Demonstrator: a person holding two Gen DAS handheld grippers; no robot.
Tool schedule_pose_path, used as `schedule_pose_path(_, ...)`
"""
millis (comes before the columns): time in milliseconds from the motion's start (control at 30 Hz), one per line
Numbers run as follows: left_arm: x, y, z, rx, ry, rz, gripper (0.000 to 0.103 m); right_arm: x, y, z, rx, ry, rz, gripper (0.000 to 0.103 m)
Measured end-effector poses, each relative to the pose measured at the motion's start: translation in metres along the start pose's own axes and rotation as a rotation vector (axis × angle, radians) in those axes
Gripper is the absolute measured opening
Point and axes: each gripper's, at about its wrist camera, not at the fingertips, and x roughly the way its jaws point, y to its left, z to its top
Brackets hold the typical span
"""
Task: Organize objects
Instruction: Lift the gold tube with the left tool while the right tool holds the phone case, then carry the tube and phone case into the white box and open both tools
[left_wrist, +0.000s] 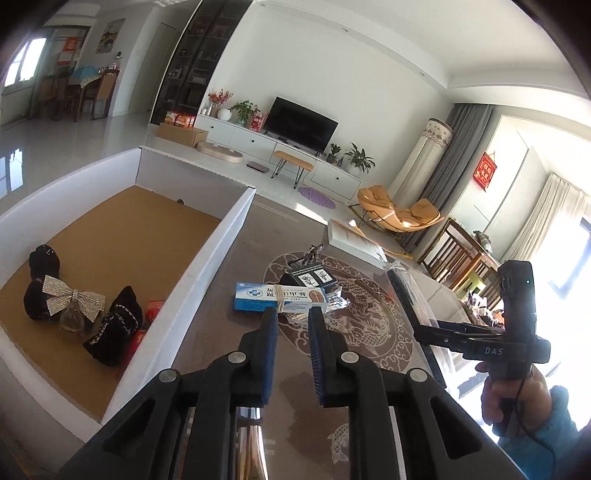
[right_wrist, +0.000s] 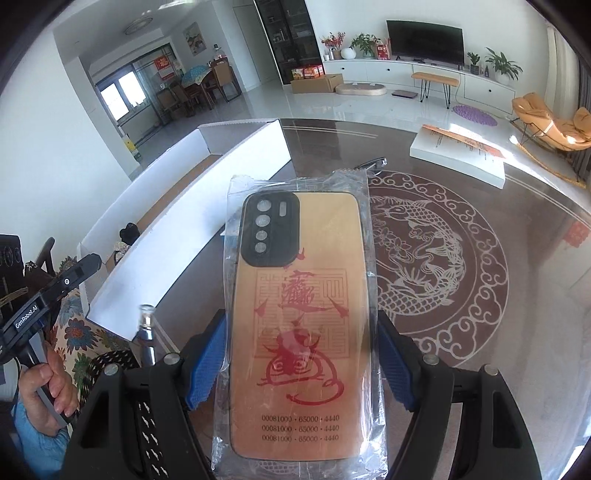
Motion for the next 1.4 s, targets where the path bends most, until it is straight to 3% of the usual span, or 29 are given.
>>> schedule_pose_path(100, -0.019, 0.018, 0.026, -0.027, -0.046, 0.004, 0.016, 0.006, 0.038, 0.029, -0.037, -0.026, 0.064, 0.075)
schedule_pose_path(200, -0.027, 0.03, 0.041, -0.012, -0.025, 0.013, 0.016, 0.013, 0.075, 0.055, -0.069, -0.045, 0.144, 0.075)
schedule_pose_path(267, -0.022, 0.025, 0.038, 0.02, 0.039, 0.004, 0.016, 0.017, 0.089, 0.068, -0.053, -0.046, 0.201, 0.075)
schedule_pose_path(367, 0.002, 0.004, 0.01, 0.056, 0.179, -0.011, 0.019, 0.01, 0.098, 0.073, -0.051, -0.075, 0.22, 0.075)
schedule_pose_path(400, 0.013, -0.006, -0.003, 0.066, 0.221, -0.021, 0.023, 0.006, 0.095, 0.073, -0.04, -0.085, 0.225, 0.075)
schedule_pose_path(433, 0.025, -0.014, -0.016, 0.076, 0.256, -0.022, 0.042, 0.001, 0.089, 0.071, -0.025, -0.093, 0.23, 0.075)
schedule_pose_path(467, 0.037, -0.022, -0.029, 0.088, 0.282, -0.001, 0.064, -0.005, 0.082, 0.07, -0.012, -0.1, 0.226, 0.075)
schedule_pose_path(533, 0.059, -0.03, -0.052, 0.106, 0.312, 0.084, 0.073, -0.017, 0.067, 0.066, -0.001, -0.112, 0.201, 0.075)
schedule_pose_path(800, 0.126, 0.0, -0.083, 0.02, 0.496, 0.328, 0.073, -0.055, 0.028, 0.05, 0.01, -0.139, 0.144, 0.075)
schedule_pose_path(900, 0.141, 0.015, -0.092, -0.031, 0.563, 0.36, 0.073, -0.058, 0.023, 0.048, 0.015, -0.148, 0.15, 0.075)
schedule_pose_path(933, 0.141, 0.012, -0.093, 0.002, 0.541, 0.361, 0.073, -0.059, 0.022, 0.048, 0.017, -0.147, 0.155, 0.075)
schedule_pose_path(1000, 0.143, 0.006, -0.095, 0.053, 0.535, 0.337, 0.056, -0.058, 0.021, 0.047, 0.018, -0.145, 0.161, 0.076)
schedule_pose_path(1033, 0.143, 0.002, -0.097, 0.08, 0.526, 0.332, 0.024, -0.057, 0.022, 0.047, 0.016, -0.142, 0.161, 0.076)
schedule_pose_path(1200, 0.12, -0.001, -0.091, 0.084, 0.418, 0.26, 0.025, -0.054, 0.026, 0.046, 0.003, -0.127, 0.155, 0.075)
schedule_pose_path(1400, 0.049, 0.0, -0.046, -0.007, 0.212, 0.142, 0.024, -0.04, 0.047, 0.059, -0.041, -0.106, 0.151, 0.076)
